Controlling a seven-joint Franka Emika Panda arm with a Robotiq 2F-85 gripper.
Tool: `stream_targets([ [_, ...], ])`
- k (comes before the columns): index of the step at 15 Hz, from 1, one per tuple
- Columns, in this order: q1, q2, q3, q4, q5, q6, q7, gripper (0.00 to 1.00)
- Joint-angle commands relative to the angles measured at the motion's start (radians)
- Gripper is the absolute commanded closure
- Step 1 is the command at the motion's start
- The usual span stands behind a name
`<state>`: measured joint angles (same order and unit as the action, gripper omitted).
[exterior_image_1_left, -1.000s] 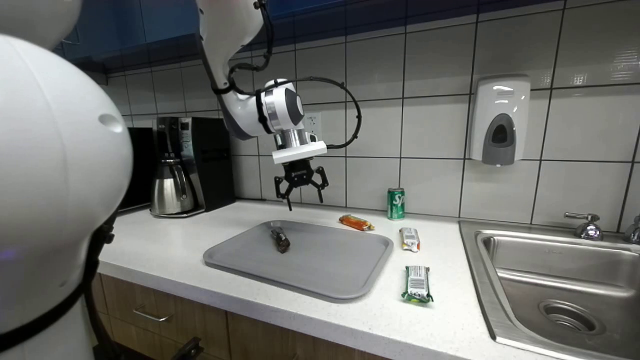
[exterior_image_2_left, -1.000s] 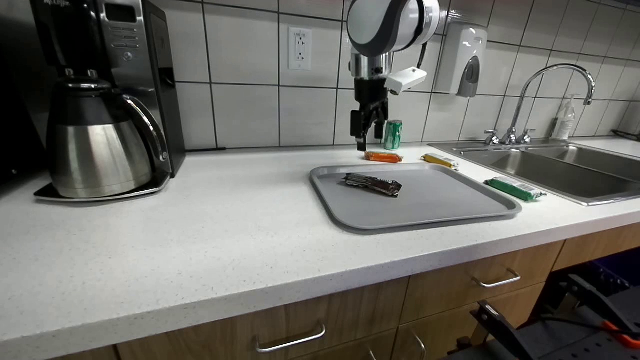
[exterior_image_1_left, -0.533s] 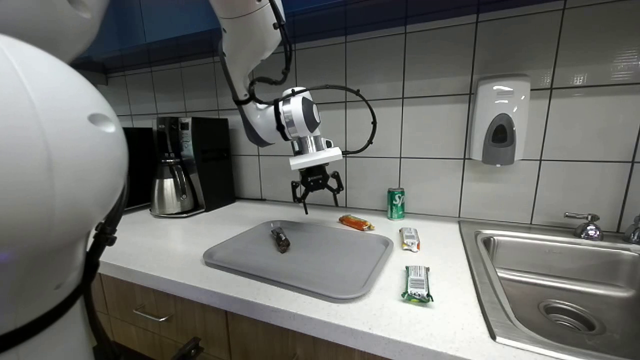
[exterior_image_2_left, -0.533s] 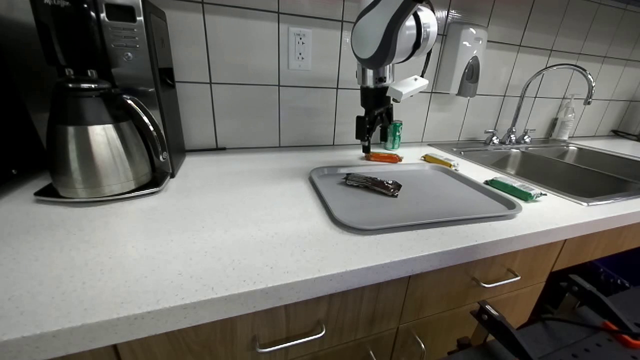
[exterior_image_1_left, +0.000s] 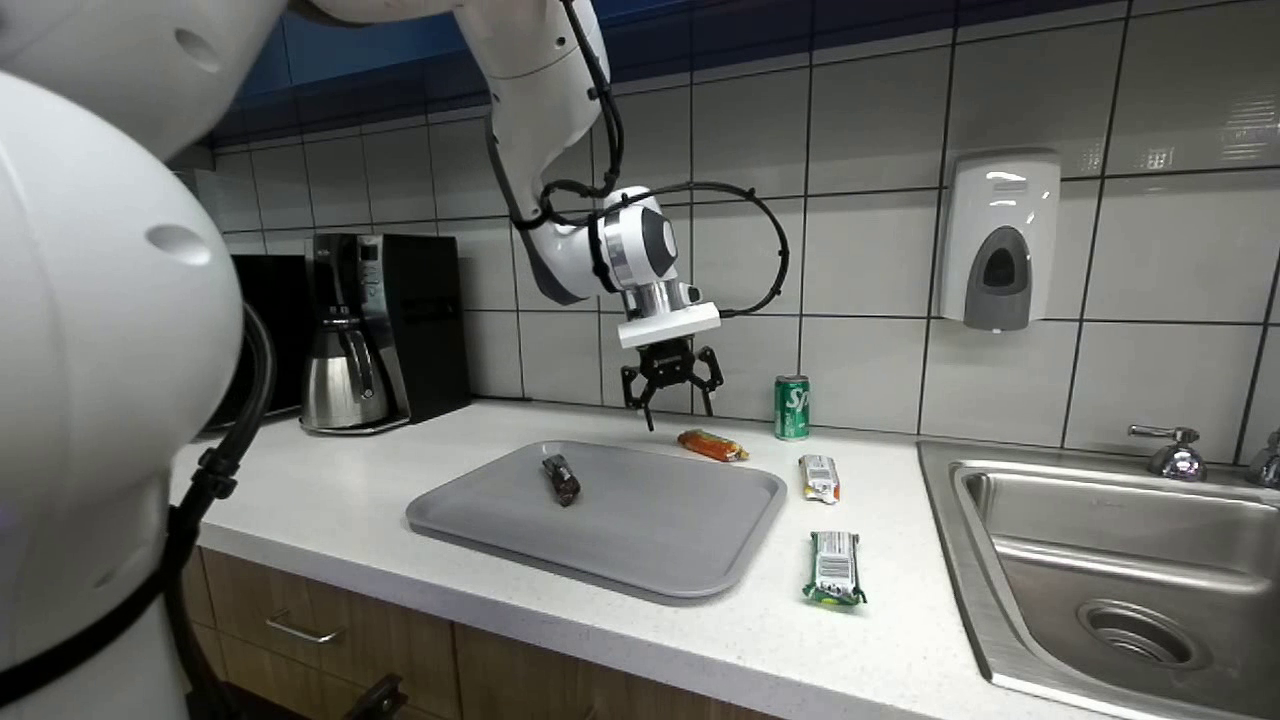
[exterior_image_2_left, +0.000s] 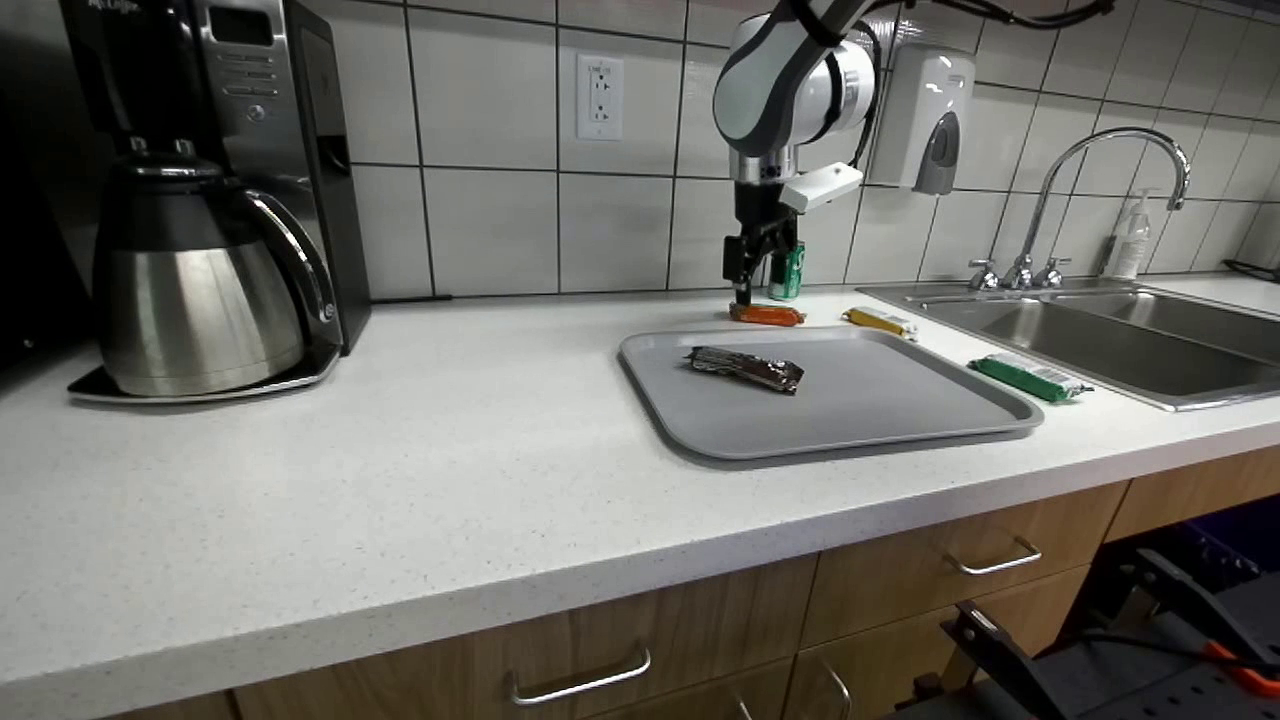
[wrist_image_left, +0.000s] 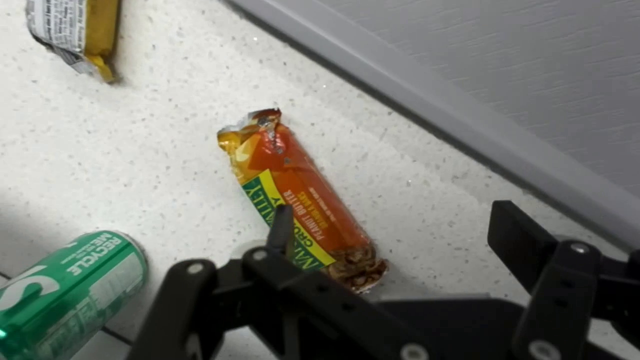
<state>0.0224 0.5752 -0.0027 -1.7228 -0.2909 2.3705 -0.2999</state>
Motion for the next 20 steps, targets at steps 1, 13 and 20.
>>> stream_targets([
  [1, -0.037, 0.056, 0.012, 0.098, 0.034, -0.046, -0.041, 0.0],
  [13, -0.139, 0.185, 0.09, 0.266, 0.126, -0.082, -0.353, 0.0],
  [20, -0.155, 0.244, 0.099, 0.324, 0.158, -0.102, -0.464, 0.0],
])
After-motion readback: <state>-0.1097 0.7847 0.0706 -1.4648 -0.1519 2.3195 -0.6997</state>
